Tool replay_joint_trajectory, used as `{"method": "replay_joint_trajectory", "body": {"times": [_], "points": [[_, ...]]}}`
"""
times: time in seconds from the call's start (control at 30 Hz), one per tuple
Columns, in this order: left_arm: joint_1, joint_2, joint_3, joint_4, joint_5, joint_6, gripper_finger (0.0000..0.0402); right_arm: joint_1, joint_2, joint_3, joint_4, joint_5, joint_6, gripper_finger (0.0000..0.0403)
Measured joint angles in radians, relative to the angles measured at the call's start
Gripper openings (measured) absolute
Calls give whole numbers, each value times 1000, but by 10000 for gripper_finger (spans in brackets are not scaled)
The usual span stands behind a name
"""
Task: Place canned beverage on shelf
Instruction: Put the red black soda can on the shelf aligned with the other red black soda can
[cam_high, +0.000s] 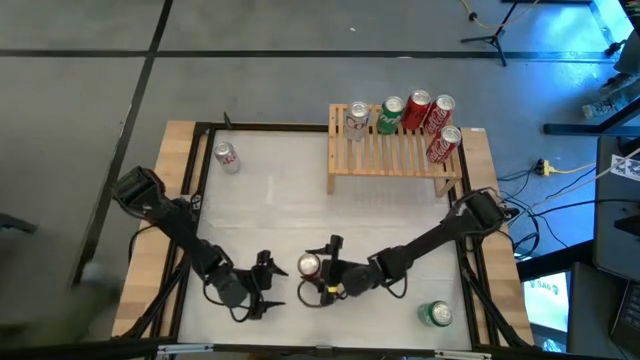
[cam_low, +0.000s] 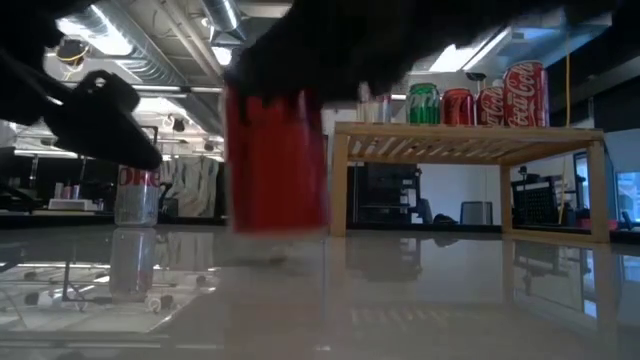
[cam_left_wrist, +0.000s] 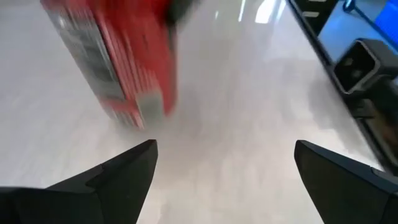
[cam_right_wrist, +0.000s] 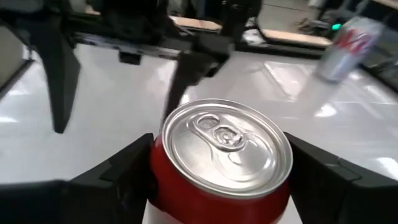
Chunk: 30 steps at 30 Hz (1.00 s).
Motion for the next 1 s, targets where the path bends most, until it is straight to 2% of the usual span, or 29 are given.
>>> {"method": "replay_joint_trajectory", "body": {"times": [0.2, 0.43, 0.6, 0.73, 0.9, 1.0], "points": [[-51, -4, 0, 5, -12, -27, 368, 54, -97, 122, -326, 157, 10, 290], [-57, -4, -1, 5, -18, -53, 368, 94, -236, 226, -651, 330, 50, 290], [-57, -4, -1, 4, -21, -53, 368, 91, -376, 227, -849, 385, 177, 290], [-57, -4, -1, 3, -53, -52, 368, 91, -484, 228, -1027, 513, 291, 290], [-56, -4, -1, 3, -80, -50, 368, 76, -572, 228, -1217, 642, 421, 290], [-56, -4, -1, 3, -93, -51, 368, 43, -602, 228, -1326, 665, 497, 290]]}}
